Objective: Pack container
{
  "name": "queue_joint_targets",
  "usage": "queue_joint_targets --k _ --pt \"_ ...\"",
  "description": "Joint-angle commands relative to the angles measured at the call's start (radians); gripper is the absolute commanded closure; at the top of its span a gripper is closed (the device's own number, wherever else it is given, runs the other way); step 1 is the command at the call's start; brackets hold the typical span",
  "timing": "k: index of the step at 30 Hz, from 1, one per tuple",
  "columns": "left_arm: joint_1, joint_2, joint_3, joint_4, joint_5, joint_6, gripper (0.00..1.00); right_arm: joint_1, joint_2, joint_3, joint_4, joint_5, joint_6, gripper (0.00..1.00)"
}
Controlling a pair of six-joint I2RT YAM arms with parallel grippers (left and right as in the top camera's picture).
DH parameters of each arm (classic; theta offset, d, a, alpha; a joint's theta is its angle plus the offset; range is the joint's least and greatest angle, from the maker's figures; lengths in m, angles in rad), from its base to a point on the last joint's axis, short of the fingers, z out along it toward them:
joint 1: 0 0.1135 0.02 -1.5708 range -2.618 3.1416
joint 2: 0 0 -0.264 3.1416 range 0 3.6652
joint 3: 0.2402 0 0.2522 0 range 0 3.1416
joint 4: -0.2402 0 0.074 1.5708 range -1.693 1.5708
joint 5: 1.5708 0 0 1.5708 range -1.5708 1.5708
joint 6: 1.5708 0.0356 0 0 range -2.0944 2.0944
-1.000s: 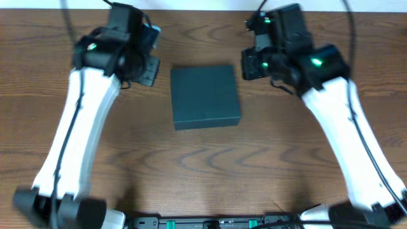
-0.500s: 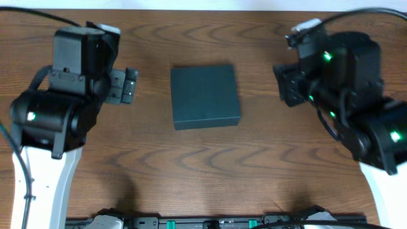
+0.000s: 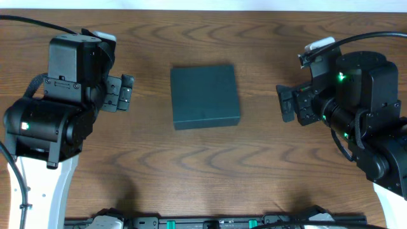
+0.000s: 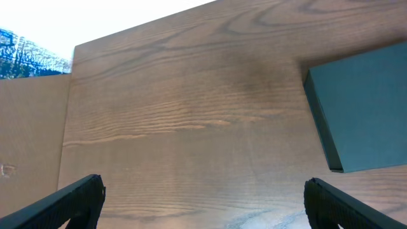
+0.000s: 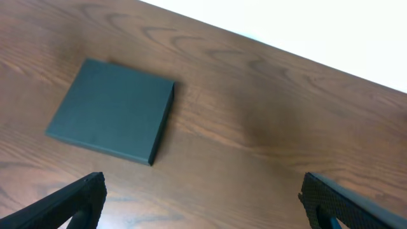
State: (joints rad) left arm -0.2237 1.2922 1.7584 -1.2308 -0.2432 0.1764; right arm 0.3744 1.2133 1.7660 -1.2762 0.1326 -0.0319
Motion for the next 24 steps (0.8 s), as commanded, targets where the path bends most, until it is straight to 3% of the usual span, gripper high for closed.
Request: queue_joint_targets --k 1,11,15,19,24 --pt "0.005 0.001 0.004 -0.003 -0.012 -0.005 0.02 -0.001 -0.002 0.001 -0.003 0.018 -0.01 0.01" --pt "0.005 0.001 0.004 -0.003 -0.012 -0.005 0.02 -0.001 -0.006 0.0 -0.007 0.017 -0.01 0.01" --pt "0.005 0.001 0.004 -0.003 -0.012 -0.005 0.02 -0.047 -0.07 -0.021 0.011 0.111 -0.04 0.01" --pt "0.005 0.001 0.004 -0.003 -0.012 -0.005 0.02 -0.181 -0.248 -0.234 0.166 0.062 -0.005 0.01" --pt "0.005 0.001 0.004 -0.003 -0.012 -0.005 0.02 -0.294 -0.559 -0.7 0.467 0.013 0.059 0.01"
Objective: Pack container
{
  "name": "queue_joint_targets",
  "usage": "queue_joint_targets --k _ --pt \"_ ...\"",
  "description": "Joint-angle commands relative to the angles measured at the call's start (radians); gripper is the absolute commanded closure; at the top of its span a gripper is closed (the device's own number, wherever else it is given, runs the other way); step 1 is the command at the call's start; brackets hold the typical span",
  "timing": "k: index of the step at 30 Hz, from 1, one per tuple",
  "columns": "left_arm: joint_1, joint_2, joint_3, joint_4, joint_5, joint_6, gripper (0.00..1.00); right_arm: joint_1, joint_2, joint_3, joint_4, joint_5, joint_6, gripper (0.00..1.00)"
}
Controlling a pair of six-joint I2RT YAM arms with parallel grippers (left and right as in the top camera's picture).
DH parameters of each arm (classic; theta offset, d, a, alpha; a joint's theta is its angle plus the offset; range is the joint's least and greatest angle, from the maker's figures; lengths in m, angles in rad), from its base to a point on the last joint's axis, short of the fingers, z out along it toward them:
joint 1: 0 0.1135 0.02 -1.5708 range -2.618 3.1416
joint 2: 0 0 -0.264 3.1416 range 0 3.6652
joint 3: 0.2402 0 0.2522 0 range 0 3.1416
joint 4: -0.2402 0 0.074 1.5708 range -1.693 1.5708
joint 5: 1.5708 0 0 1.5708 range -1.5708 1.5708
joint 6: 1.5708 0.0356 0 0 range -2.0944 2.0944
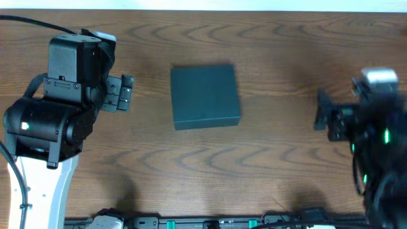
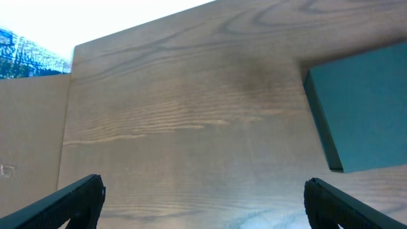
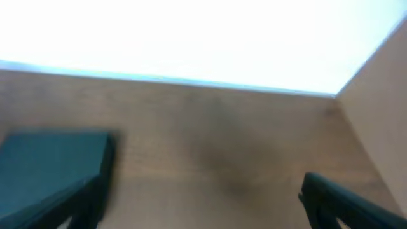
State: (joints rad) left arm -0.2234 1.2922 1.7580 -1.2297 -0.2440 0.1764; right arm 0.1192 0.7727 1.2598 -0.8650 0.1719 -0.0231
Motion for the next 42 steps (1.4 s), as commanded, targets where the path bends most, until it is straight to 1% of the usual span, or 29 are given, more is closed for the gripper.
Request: queue_joint_targets --k 1,3,7,11,17,24,42 --pt "0.004 0.001 0.005 -0.005 -0.011 -0.005 0.01 -0.043 -0.178 -0.283 0.1 -0.027 0.06 0.01" --pt "0.004 0.001 0.005 -0.005 -0.011 -0.005 0.02 -0.043 -0.299 -0.462 0.164 -0.027 0.079 0.01" --pt "0.004 0.001 0.005 -0.004 -0.011 -0.005 0.02 -0.05 -0.473 -0.708 0.185 -0.026 0.124 0.01" --pt "0.004 0.001 0.005 -0.005 -0.011 -0.005 0.02 -0.084 -0.57 -0.859 0.204 -0.026 0.156 0.01" --pt "0.004 0.001 0.005 -0.004 -0.011 -0.005 0.02 -0.101 -0.681 -1.003 0.234 -0.027 0.158 0.01" --pt "0.004 0.001 0.005 -0.004 -0.011 -0.005 0.01 -0.101 -0.761 -1.103 0.233 -0.027 0.157 0.01" --pt "0.004 0.001 0.005 -0.004 -0.011 -0.005 0.02 -0.101 -0.761 -1.102 0.237 -0.026 0.157 0.01"
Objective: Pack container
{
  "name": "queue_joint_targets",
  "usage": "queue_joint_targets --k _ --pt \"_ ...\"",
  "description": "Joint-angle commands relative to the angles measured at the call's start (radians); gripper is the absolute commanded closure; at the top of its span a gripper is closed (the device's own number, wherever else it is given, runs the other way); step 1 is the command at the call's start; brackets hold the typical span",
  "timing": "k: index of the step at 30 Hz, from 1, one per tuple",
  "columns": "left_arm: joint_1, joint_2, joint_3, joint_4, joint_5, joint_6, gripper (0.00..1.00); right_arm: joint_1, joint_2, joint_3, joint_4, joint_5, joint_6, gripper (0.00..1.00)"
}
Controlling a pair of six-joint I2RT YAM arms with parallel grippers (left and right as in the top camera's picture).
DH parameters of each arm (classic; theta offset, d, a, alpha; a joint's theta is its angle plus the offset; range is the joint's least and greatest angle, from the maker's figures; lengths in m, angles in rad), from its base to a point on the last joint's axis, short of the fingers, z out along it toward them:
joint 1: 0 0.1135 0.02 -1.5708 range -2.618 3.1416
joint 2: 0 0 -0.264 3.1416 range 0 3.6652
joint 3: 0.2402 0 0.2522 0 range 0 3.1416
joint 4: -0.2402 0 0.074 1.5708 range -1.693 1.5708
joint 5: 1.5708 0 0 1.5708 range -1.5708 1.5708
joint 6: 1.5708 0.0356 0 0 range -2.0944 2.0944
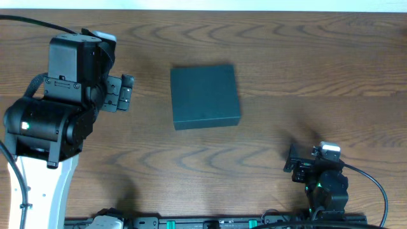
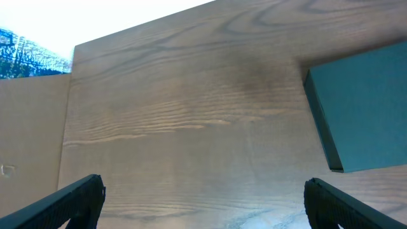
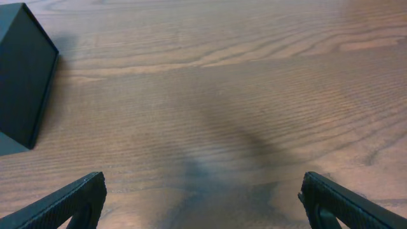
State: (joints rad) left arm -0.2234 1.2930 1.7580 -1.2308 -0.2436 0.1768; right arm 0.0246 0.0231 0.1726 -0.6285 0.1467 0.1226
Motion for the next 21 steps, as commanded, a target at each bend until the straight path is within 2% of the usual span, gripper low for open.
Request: queue_joint_targets --k 1,14,18,21 --pt "0.004 0.0 0.005 -0.003 -0.012 -0.006 0.02 -0.006 -0.011 -0.015 0.0 -0.001 0.011 0.01" --pt "0.004 -0.014 -0.008 -0.003 -0.012 -0.006 0.02 -0.006 -0.011 -0.015 0.0 -0.001 0.011 0.01" --pt "0.004 -0.11 -0.061 -0.003 -0.013 -0.005 0.01 -0.006 -0.011 -0.015 0.0 -0.002 0.011 0.01" --pt "0.021 -0.27 -0.201 0.114 -0.01 -0.014 0.02 -0.006 -0.011 -0.015 0.0 -0.002 0.011 0.01"
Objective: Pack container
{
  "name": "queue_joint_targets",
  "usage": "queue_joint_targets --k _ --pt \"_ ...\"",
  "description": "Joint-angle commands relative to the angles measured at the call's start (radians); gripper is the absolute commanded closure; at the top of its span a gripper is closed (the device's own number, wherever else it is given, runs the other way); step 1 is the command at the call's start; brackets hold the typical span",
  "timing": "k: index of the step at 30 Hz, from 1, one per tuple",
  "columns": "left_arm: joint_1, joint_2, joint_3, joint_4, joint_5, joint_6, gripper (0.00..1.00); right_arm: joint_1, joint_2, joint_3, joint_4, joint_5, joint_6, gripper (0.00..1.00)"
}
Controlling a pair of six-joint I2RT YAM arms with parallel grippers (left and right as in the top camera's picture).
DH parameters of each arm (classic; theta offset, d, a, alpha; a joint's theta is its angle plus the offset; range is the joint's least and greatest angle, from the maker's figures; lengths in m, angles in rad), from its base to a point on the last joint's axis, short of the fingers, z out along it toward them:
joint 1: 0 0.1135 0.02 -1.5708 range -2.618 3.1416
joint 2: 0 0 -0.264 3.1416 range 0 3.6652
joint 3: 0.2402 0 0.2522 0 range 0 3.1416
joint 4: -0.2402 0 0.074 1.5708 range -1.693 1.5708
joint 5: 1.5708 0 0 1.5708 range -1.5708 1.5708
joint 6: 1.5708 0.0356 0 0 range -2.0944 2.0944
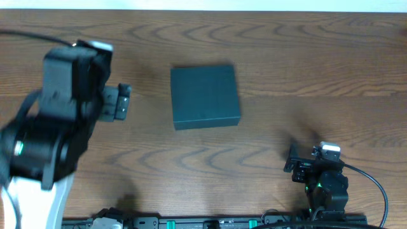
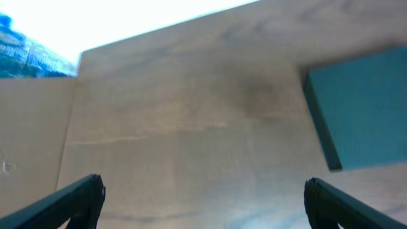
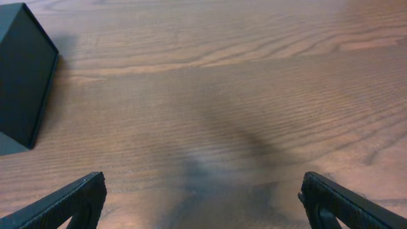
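Observation:
A dark teal closed box lies flat mid-table, a little toward the far side. My left gripper stands open to its left, well apart from it, and the arm is blurred. In the left wrist view the box sits at the right, beyond the open left gripper. My right gripper is low at the near right, open and empty. In the right wrist view the box shows at the far left, ahead of the open right gripper. No items for packing are visible.
The wooden table carries only the box. Its far edge shows in the left wrist view, with a light floor beyond. A black rail runs along the near edge.
The left arm has shifted slightly and is now blurred, and the left wrist picture is blurred with the far table edge sitting lower. The right arm and the box are unchanged.
Both arms stood raised on either side of the box with open grippers. The right arm was then further right and blurred, and later low at the near right edge, gripper still open. The left arm stayed put until now. The box has not moved.

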State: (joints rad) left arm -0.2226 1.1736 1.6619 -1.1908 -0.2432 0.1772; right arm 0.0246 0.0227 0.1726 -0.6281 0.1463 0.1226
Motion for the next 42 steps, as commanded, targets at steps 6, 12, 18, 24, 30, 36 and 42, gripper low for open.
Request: queue_joint_targets --k 6,12,18,24,30,36,42 --pt "0.079 -0.456 -0.561 0.542 0.076 -0.167 0.01 -0.006 -0.011 -0.015 0.0 -0.001 0.011 0.01" --pt "0.136 -0.732 -1.033 0.869 0.078 -0.183 0.02 -0.006 -0.011 -0.015 0.0 -0.001 0.011 0.01" --pt "0.201 -0.982 -1.338 0.905 0.078 -0.183 0.02 -0.006 -0.011 -0.015 0.0 -0.001 0.011 0.01" --pt "0.229 -1.14 -1.5 0.905 0.078 -0.183 0.02 -0.006 -0.011 -0.015 0.0 -0.001 0.011 0.01" --pt "0.233 -1.173 -1.538 0.906 0.077 -0.183 0.02 -0.006 -0.011 -0.015 0.0 -0.001 0.011 0.01" --pt "0.233 -1.173 -1.538 0.906 0.077 -0.183 0.02 -0.006 -0.011 -0.015 0.0 -0.001 0.011 0.01" --pt "0.233 -1.173 -1.538 0.906 0.077 -0.183 0.02 -0.006 -0.011 -0.015 0.0 -0.001 0.011 0.01"
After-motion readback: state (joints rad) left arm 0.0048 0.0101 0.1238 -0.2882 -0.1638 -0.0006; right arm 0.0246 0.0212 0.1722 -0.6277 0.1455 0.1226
